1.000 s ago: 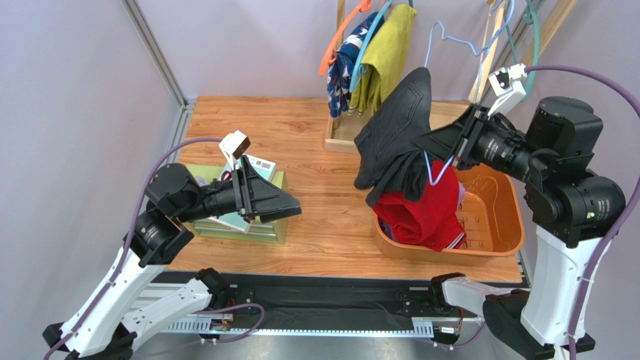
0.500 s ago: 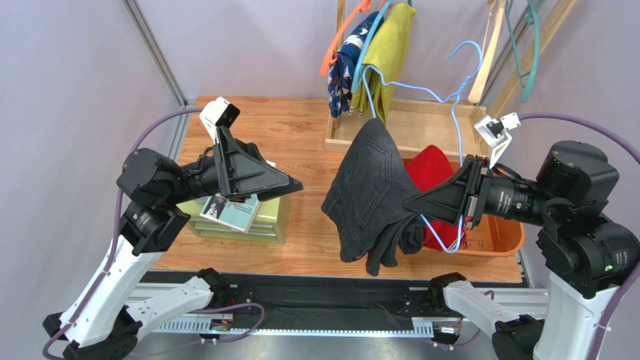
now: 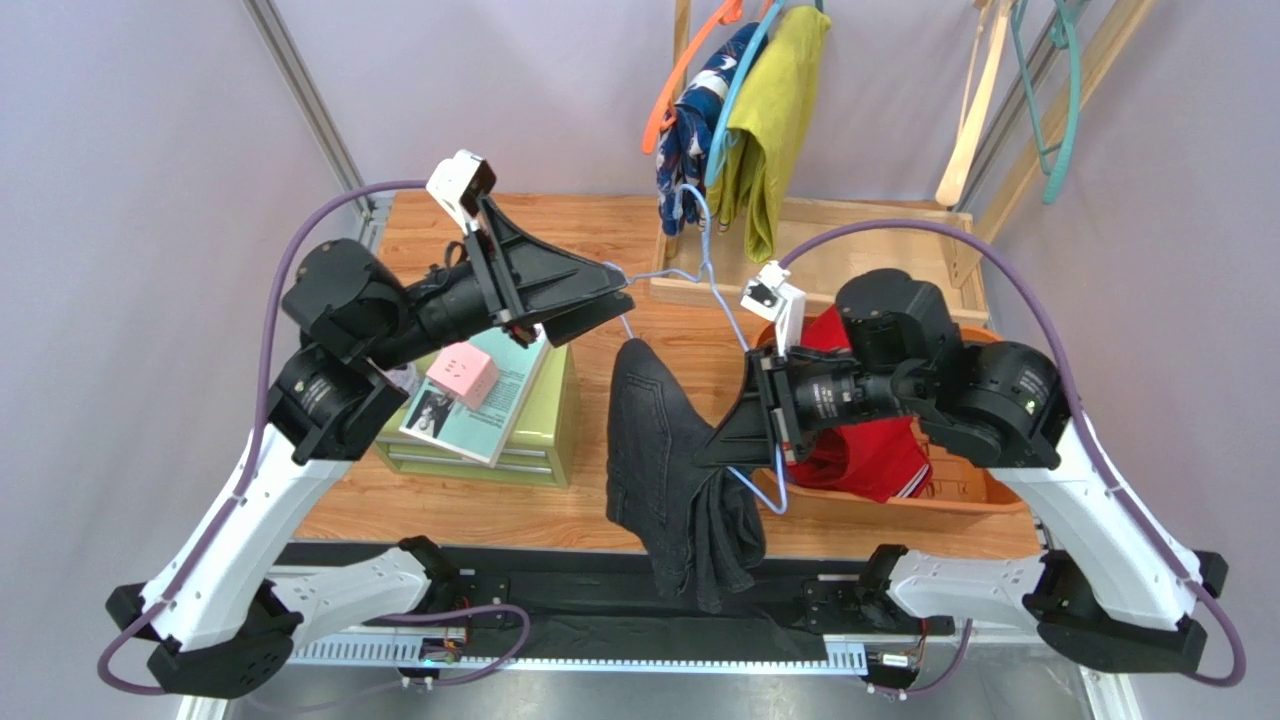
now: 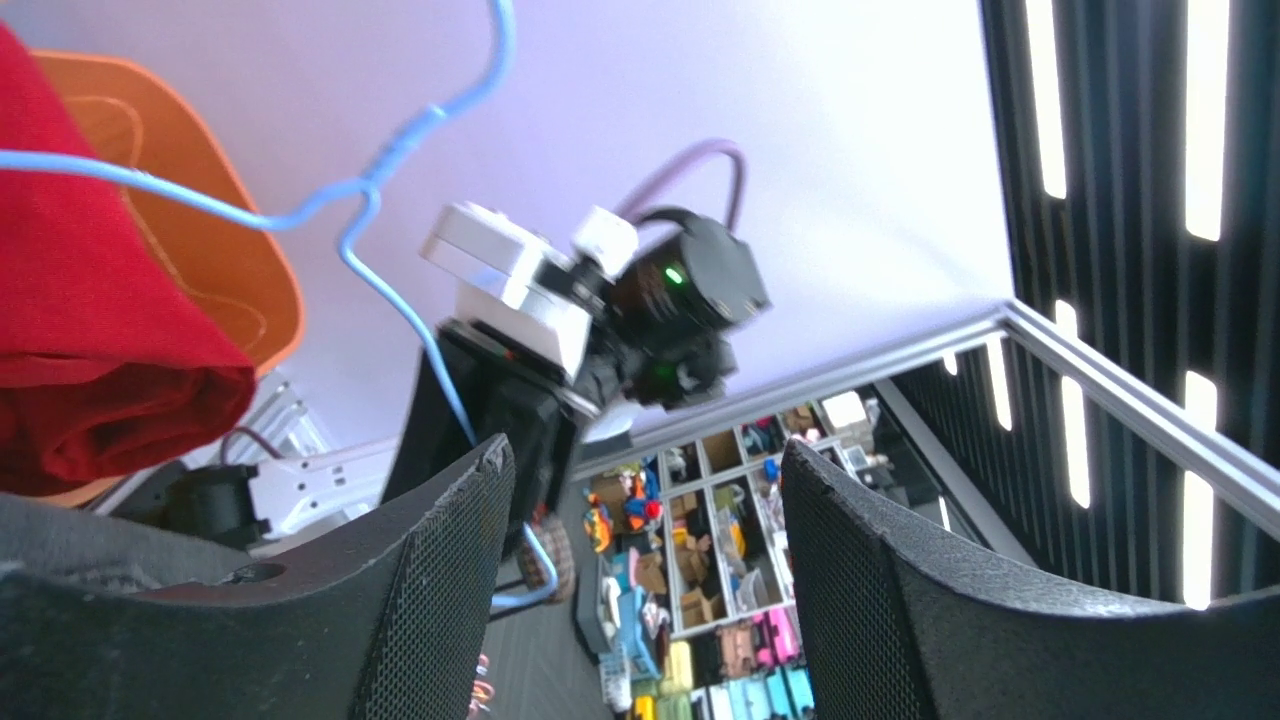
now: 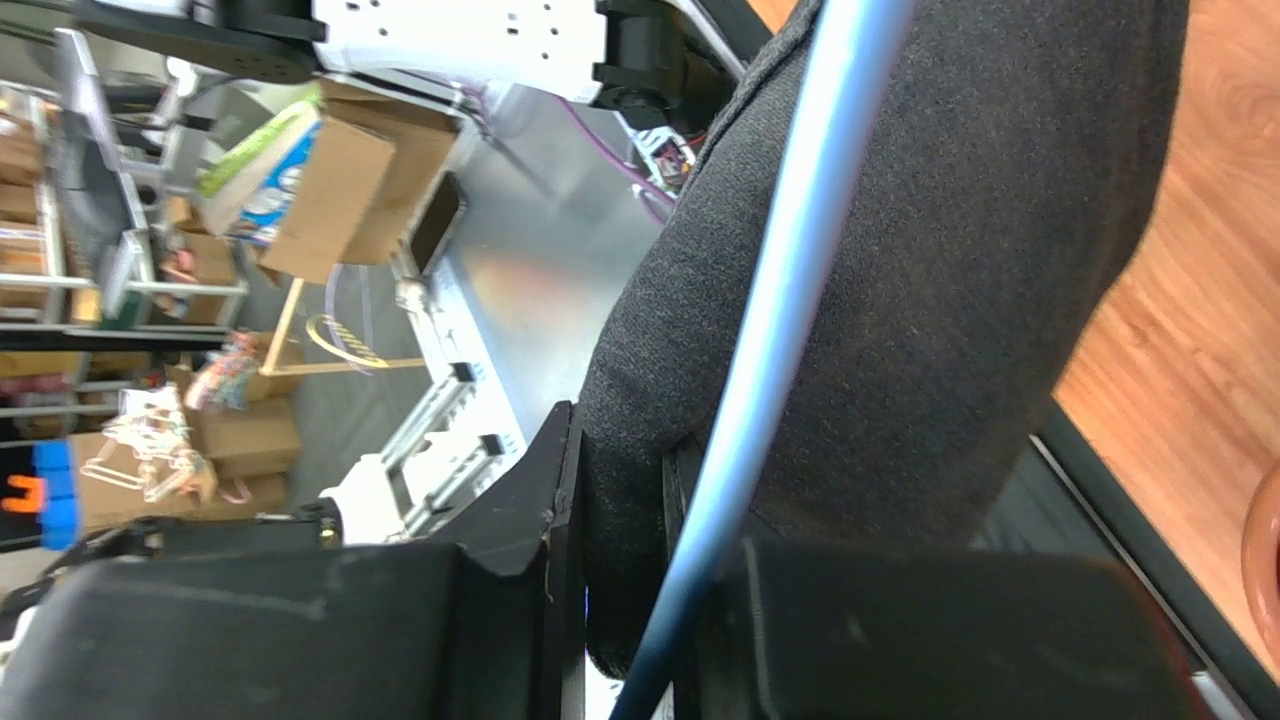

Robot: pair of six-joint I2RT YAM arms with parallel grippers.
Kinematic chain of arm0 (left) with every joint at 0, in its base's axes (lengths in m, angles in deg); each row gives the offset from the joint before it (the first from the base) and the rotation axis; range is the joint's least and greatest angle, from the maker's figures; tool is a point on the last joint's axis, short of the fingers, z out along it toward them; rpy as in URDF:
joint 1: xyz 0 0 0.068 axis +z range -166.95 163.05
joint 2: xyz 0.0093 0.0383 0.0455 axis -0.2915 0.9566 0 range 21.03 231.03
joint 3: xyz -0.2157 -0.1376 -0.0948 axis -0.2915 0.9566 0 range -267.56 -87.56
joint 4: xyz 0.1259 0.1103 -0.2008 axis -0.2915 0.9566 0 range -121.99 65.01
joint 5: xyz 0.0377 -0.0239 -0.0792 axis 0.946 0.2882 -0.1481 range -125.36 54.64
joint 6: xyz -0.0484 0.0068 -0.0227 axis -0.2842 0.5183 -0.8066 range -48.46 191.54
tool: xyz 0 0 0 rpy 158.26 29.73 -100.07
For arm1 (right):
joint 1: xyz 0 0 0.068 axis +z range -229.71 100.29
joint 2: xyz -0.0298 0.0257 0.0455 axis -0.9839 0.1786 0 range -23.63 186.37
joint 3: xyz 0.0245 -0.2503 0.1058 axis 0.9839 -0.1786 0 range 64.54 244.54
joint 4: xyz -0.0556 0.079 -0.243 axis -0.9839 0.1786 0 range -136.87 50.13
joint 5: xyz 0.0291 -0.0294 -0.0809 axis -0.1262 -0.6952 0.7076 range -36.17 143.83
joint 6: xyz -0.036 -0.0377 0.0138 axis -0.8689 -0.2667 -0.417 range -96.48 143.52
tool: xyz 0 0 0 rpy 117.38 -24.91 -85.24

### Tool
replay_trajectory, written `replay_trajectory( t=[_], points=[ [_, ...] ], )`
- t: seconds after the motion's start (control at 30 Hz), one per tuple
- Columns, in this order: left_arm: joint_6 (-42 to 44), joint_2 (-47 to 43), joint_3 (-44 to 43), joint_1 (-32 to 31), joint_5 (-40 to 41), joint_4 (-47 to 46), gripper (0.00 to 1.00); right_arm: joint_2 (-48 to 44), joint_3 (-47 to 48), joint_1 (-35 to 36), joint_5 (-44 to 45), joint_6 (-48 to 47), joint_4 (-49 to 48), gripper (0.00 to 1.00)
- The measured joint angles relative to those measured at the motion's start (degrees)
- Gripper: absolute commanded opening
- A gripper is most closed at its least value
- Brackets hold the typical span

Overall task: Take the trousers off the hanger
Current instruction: Pass the hanger from the right arm to the left

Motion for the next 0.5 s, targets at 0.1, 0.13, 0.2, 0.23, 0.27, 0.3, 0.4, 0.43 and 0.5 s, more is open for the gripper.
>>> replay_trajectory(
  t=[0.1,0.13,0.2,0.23,0.27,0.3,0.4,0.43,0.5],
  points=[
    [1.2,1.6,0.0,-1.7,1.9,1.8,0.67,1.2,0.0,4.7,5.0,0.5,-1.9,0.00],
    [1.7,2.0,0.0,-2.6,2.6,2.5,0.66,1.3,0.0,5.9,6.6,0.6,-2.6,0.00],
    [2.4,2.4,0.4,-5.0,4.3,3.4,0.65,1.2,0.0,7.6,9.1,0.9,-4.3,0.00],
    [2.5,2.4,0.6,-5.8,4.9,3.7,0.65,1.2,0.0,8.1,9.9,1.0,-5.0,0.00],
    [2.8,2.4,1.0,-6.8,5.7,3.8,0.65,1.2,0.0,8.5,10.6,1.1,-5.7,0.00],
    [3.0,2.4,1.2,-7.8,6.5,4.0,0.63,1.2,0.0,8.8,11.1,1.2,-6.1,0.00],
    [3.5,2.8,1.4,-9.6,8.3,4.3,0.61,1.2,0.0,9.6,12.5,1.4,-6.7,0.00],
    [3.6,3.1,1.4,-10.0,8.6,4.2,0.61,1.2,0.0,9.9,13.1,1.5,-6.7,0.00],
    [3.8,4.2,1.4,-10.8,9.2,4.0,0.61,1.1,-0.3,11.1,14.3,1.8,-6.8,0.00]
  ],
)
